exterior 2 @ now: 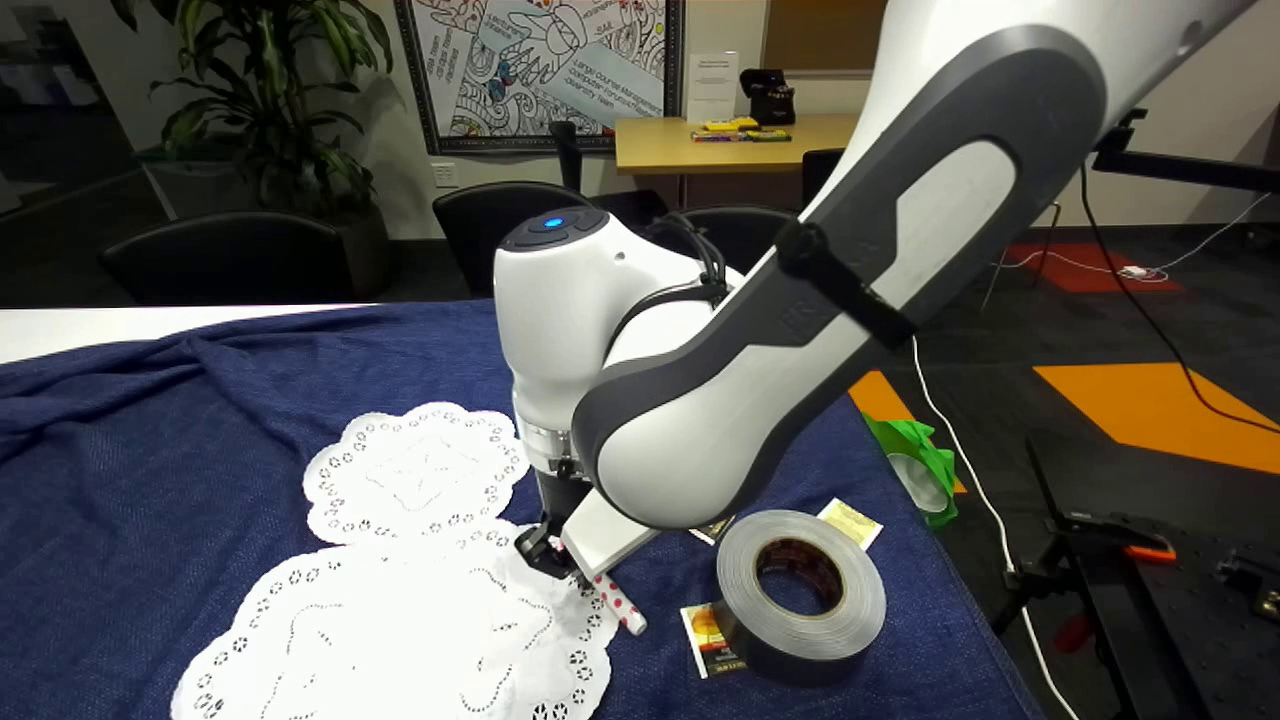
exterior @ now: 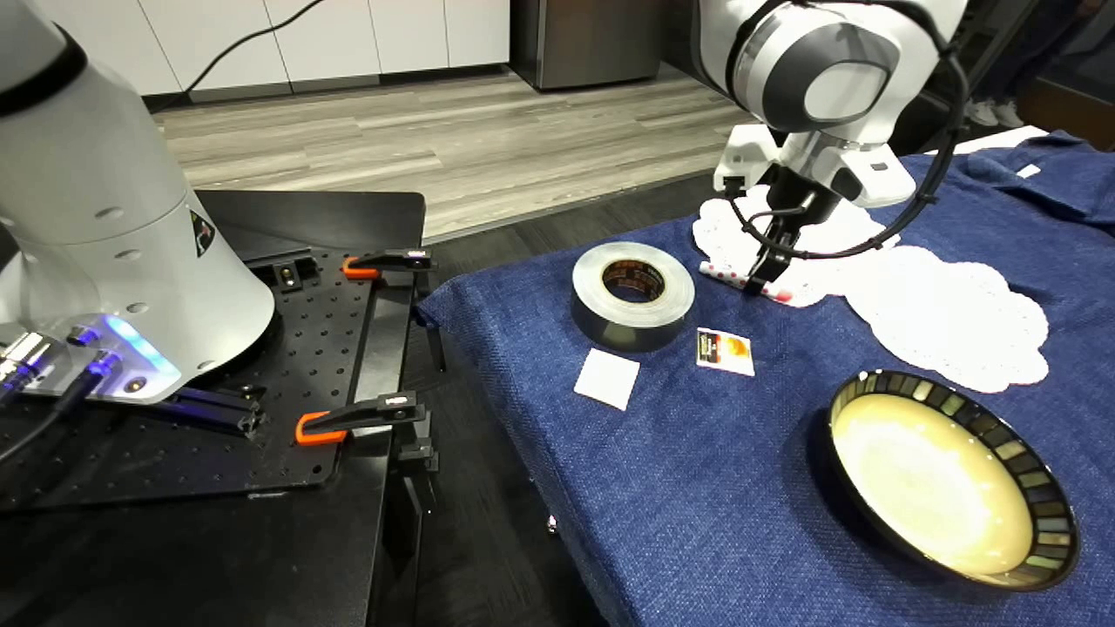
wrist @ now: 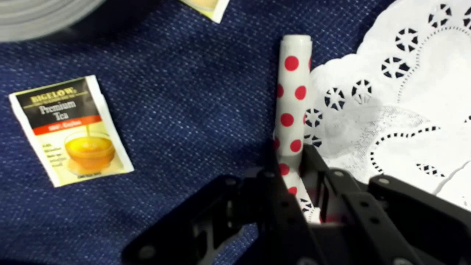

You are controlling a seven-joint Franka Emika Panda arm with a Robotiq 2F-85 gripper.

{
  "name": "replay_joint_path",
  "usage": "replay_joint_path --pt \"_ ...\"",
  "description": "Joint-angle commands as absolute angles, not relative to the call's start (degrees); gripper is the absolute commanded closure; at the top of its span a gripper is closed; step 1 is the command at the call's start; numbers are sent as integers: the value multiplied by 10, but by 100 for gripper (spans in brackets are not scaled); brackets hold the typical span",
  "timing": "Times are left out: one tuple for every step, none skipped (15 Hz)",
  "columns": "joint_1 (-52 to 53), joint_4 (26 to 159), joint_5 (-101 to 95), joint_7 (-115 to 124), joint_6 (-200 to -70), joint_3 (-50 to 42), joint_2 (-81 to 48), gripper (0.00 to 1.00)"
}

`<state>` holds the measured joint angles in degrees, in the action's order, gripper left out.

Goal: Pick up the marker and put it in the bowl

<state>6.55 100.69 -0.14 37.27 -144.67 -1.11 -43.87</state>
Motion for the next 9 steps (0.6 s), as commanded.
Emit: replay_joint_path --pt "80 997 12 355 -1429 -26 -438 99" --pt "83 1005 10 357 -1433 -27 -430 95" --pt "87 1021 7 361 -1441 -31 -416 95" --pt "91 1034 5 364 -1447 -34 -404 95" --pt "98 1053 1 371 -1457 -41 -386 95" --pt "103 1066 -1 374 -1462 -45 -371 95" --pt "109 1083 -4 378 -1471 -52 -352 95" --pt "116 1098 -6 382 -1475 -58 -333 95" --pt "121 1113 -9 385 -1479 -64 -314 95"
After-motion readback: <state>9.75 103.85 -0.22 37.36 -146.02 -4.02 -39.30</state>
